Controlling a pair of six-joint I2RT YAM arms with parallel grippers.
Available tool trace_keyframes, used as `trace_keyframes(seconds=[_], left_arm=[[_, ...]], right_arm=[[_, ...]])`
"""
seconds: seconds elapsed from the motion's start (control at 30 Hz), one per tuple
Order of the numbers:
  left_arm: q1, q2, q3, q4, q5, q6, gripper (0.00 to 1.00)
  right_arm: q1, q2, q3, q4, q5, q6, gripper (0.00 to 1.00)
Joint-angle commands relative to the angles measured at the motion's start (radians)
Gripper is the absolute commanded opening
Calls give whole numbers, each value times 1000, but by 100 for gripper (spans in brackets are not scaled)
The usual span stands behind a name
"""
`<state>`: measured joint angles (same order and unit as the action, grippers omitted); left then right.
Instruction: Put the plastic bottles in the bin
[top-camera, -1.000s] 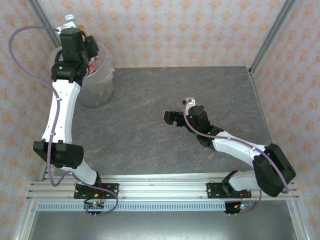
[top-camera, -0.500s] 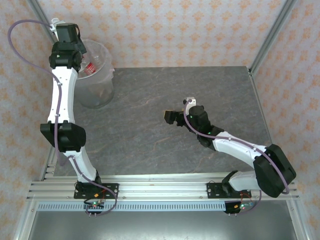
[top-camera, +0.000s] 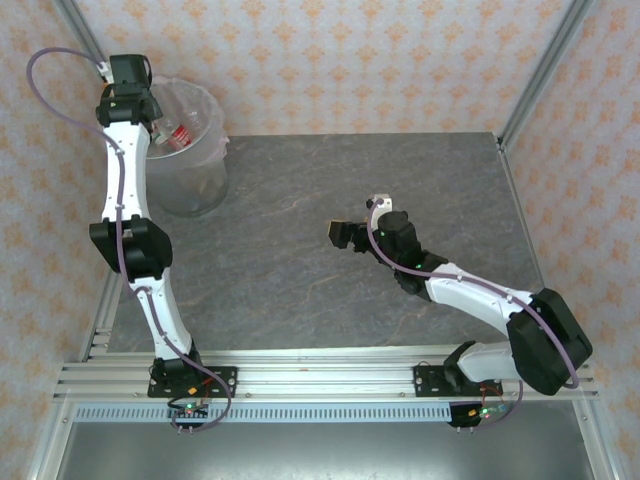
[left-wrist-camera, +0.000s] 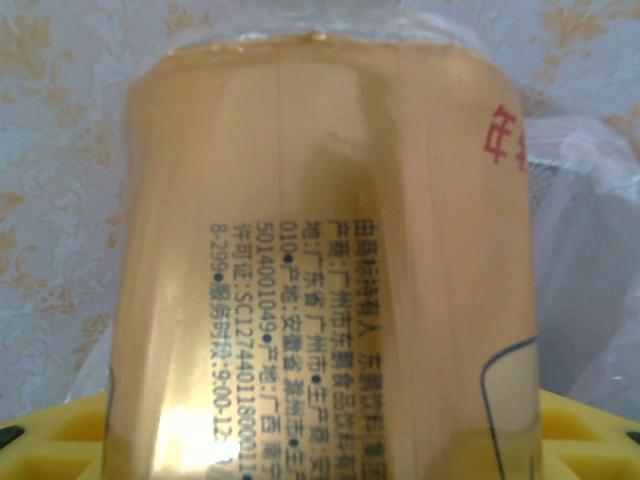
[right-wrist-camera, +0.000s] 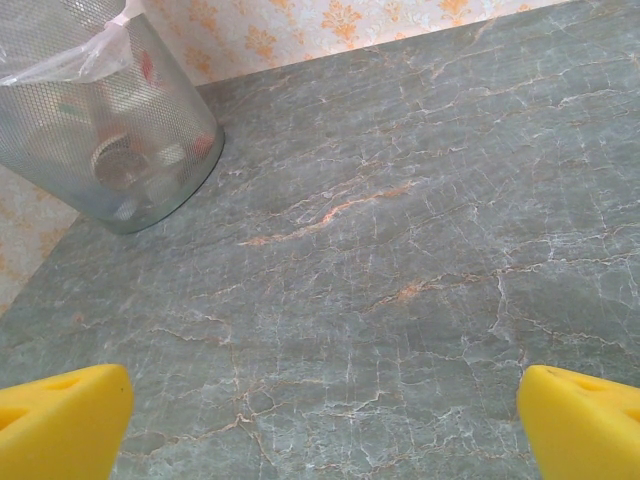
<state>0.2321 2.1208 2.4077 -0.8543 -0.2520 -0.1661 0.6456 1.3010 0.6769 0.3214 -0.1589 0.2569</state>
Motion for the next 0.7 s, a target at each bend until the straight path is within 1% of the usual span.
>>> trace_keyframes(seconds=[0.0, 0.07, 0.17, 0.23, 0.27, 0.37, 0.53, 0.67], left_arm=[[15, -5, 53, -68, 41, -44, 63], [17, -3, 58, -75, 64, -62, 71], [16, -5, 75, -83, 104, -75, 77], [16, -14, 76, -81, 128, -88, 84], [16, -20, 76, -80, 138, -93, 86], [17, -39, 75, -77, 185, -115, 87], [15, -84, 61, -64, 328, -161, 92], [7, -141, 20, -43, 380, -177, 95]], right_arm=[[5, -13, 10, -10, 22, -18, 99], [6, -11, 12, -10, 20, -16, 99], [6, -9, 16, -14, 20, -16, 99], [6, -8, 18, -16, 20, -16, 99], [5, -8, 18, -17, 21, -15, 99], [5, -11, 15, -17, 22, -12, 99], [5, -19, 3, -13, 30, -10, 99], [5, -32, -10, -13, 48, -9, 99]])
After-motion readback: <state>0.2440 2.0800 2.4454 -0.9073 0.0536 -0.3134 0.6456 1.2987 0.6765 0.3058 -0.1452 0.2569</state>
